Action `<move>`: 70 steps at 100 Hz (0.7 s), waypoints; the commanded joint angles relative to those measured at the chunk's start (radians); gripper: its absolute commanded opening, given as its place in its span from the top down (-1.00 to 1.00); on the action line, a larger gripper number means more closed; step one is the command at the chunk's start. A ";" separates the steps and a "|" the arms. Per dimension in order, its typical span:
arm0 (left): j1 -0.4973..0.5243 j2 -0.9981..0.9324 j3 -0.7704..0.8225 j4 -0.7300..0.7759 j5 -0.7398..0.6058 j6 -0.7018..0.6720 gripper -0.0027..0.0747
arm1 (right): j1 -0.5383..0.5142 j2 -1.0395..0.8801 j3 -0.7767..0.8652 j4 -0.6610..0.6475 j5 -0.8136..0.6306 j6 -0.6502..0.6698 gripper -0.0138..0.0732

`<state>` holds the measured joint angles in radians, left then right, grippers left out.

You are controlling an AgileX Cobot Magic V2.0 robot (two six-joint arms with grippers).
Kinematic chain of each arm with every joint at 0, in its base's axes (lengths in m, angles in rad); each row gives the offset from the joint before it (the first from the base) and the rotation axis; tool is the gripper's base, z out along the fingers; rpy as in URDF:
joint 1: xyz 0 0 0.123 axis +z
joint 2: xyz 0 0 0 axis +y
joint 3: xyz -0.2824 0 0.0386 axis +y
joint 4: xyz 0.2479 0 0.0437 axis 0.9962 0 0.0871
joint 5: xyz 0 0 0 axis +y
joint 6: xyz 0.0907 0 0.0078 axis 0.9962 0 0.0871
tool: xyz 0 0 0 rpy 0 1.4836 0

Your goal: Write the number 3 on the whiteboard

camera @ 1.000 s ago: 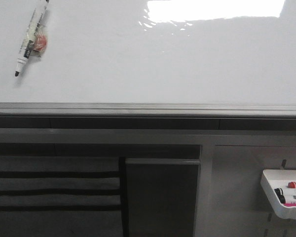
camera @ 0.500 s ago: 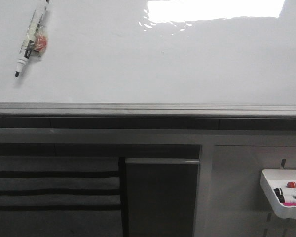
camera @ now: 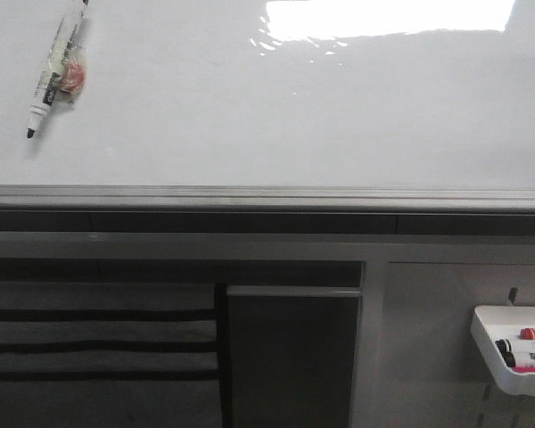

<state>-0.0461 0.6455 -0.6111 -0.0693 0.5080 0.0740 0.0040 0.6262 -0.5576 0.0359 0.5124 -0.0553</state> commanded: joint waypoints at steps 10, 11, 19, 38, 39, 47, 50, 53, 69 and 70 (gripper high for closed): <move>-0.017 0.071 -0.036 -0.100 -0.129 0.106 0.57 | -0.001 0.042 -0.036 0.051 -0.081 -0.014 0.07; -0.020 0.074 -0.036 -0.106 -0.131 0.119 0.51 | -0.001 0.045 -0.036 0.055 -0.081 -0.014 0.04; -0.054 0.115 -0.038 -0.134 -0.162 0.176 0.15 | 0.020 0.058 -0.043 0.083 -0.089 -0.014 -0.19; -0.179 0.247 -0.071 -0.134 -0.230 0.183 -0.12 | 0.127 0.086 -0.086 0.105 -0.099 -0.014 -0.16; -0.184 0.253 -0.073 -0.134 -0.235 0.183 -0.12 | 0.131 0.088 -0.086 0.106 -0.100 -0.014 -0.16; -0.228 0.331 -0.087 -0.132 -0.301 0.183 -0.12 | 0.174 0.099 -0.097 0.106 -0.110 -0.014 -0.16; -0.244 0.356 -0.094 -0.130 -0.324 0.183 -0.12 | 0.185 0.100 -0.097 0.106 -0.118 -0.014 -0.16; -0.254 0.383 -0.098 -0.130 -0.343 0.186 -0.12 | 0.195 0.105 -0.097 0.106 -0.124 -0.014 -0.16; -0.273 0.519 -0.127 -0.118 -0.443 0.190 -0.12 | 0.215 0.108 -0.097 0.106 -0.132 -0.014 -0.16; -0.273 0.525 -0.128 -0.118 -0.446 0.190 -0.12 | 0.215 0.108 -0.097 0.106 -0.132 -0.014 -0.16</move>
<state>-0.3083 1.1340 -0.6927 -0.1855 0.1874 0.2615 0.2136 0.7290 -0.6162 0.1391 0.4609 -0.0553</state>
